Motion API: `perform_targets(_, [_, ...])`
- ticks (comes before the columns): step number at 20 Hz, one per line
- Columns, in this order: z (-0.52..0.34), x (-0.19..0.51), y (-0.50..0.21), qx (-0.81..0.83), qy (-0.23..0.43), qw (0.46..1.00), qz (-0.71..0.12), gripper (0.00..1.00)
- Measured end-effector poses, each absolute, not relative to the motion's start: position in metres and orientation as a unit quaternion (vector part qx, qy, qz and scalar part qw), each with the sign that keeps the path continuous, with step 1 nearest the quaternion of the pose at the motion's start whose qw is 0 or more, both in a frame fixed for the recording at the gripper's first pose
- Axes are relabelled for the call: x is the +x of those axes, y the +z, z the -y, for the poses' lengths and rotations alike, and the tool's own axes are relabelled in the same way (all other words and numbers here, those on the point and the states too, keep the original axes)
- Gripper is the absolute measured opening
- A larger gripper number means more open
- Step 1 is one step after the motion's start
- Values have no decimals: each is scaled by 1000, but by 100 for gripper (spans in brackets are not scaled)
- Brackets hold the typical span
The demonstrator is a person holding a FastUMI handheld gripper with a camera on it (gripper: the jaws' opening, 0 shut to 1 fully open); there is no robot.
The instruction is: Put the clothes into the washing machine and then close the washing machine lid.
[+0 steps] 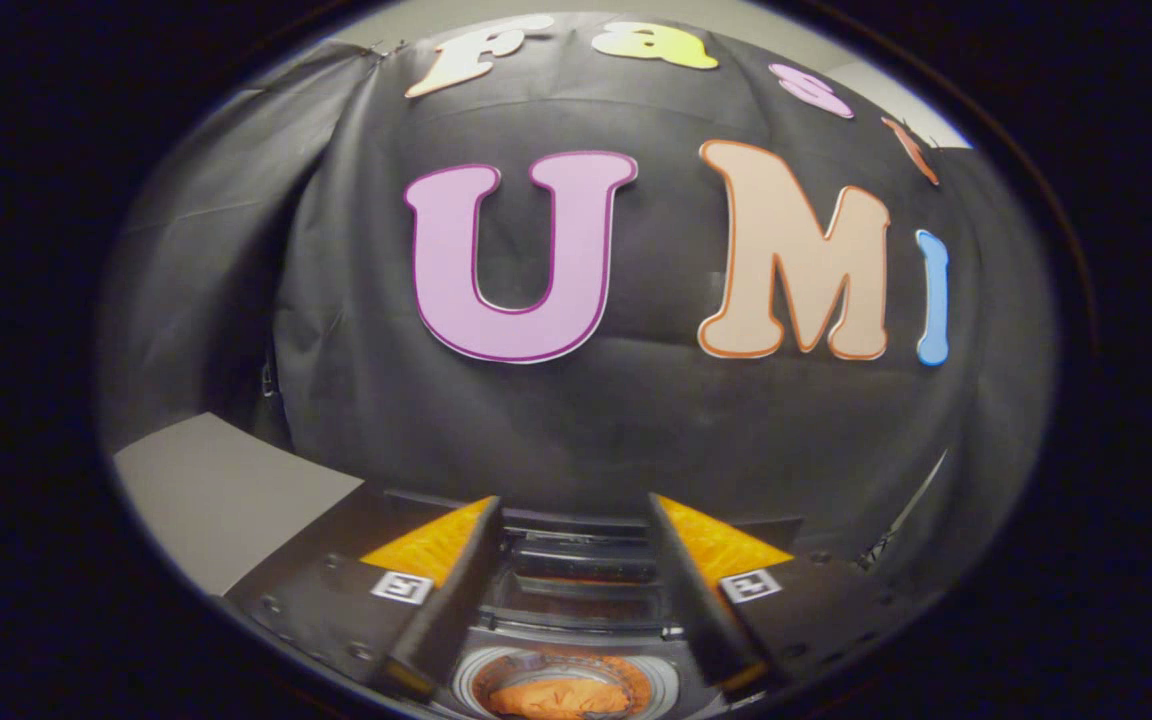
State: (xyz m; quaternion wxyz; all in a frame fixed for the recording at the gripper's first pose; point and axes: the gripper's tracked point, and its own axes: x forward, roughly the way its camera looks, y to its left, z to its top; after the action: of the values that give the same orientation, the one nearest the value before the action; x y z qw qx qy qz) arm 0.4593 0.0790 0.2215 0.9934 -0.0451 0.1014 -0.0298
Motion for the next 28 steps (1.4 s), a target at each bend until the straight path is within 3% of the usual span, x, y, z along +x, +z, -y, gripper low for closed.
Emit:
perform_targets(5, [-74,523,188,-34,-52,990,-129,99])
perform_targets(10, [-73,522,176,-12,-49,989,-137,98])
perform_targets(22, [-86,396,149,-1,-25,985,-173,98])
perform_targets(28, [-81,344,149,44,-21,988,-146,97])
